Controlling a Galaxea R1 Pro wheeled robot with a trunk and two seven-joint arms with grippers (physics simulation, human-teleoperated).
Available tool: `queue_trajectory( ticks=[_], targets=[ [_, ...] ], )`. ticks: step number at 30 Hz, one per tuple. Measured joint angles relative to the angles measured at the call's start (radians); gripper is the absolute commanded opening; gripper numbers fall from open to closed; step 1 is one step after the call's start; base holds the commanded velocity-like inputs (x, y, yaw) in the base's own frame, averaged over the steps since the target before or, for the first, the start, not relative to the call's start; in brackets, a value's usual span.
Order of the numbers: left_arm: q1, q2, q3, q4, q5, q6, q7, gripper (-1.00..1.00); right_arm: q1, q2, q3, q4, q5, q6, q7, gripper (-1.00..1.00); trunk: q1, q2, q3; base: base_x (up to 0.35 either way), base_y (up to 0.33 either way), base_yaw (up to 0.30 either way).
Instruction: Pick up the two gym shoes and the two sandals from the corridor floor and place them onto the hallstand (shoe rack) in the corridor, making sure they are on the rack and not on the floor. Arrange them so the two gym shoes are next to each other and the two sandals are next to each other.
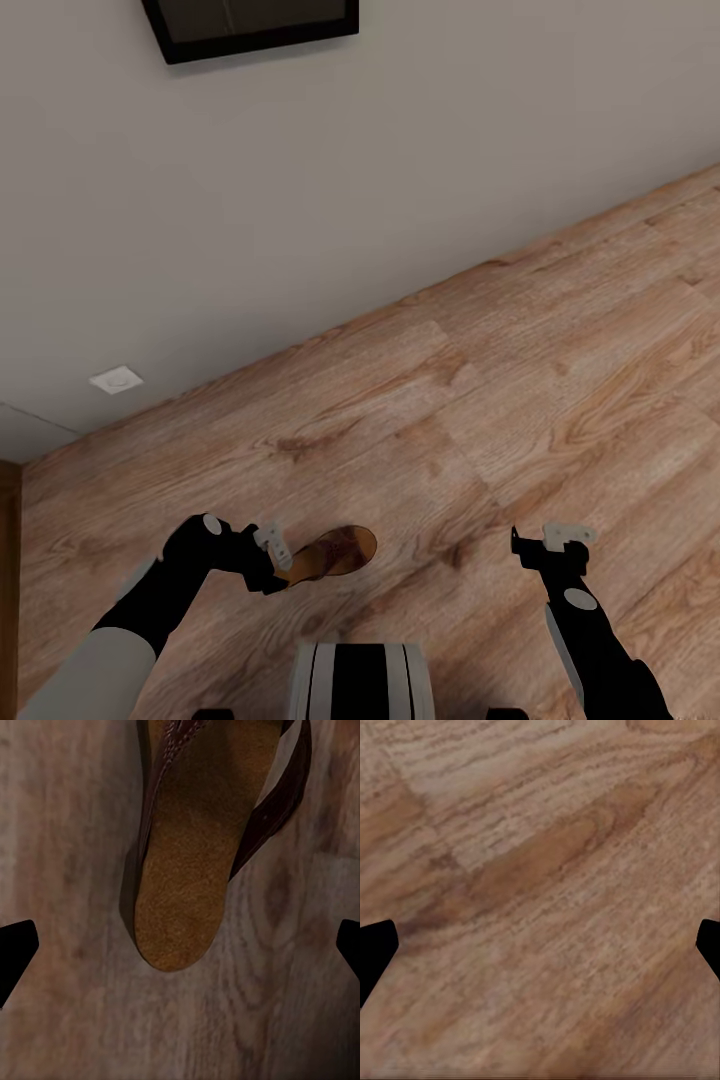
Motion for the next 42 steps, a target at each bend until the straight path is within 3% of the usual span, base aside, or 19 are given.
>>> queue_trajectory(
  ticks=[13,21,29,42],
  targets=[
    [0.001,-0.002,-0.001,0.003,0.0,0.002,0.014,1.0,0.0,0.0,0.0,0.0,0.0,0.0,0.0,1.0,0.0,0.0,-0.008,0.0,0.0,0.0],
    [0.003,-0.013,-0.001,0.0,0.001,0.003,0.057,1.0,0.0,0.0,0.0,0.0,0.0,0.0,0.0,1.0,0.0,0.0,-0.008,0.0,0.0,0.0],
    [0.017,-0.036,-0.001,-0.001,0.003,0.005,0.143,1.0,0.0,0.0,0.0,0.0,0.0,0.0,0.0,1.0,0.0,0.0,-0.008,0.0,0.0,0.0],
    [0.047,-0.044,-0.001,-0.002,0.004,0.005,0.17,1.0,0.0,0.0,-0.001,0.0,0.0,0.0,0.0,1.0,0.0,0.0,-0.008,0.0,0.0,0.0]
  ],
)
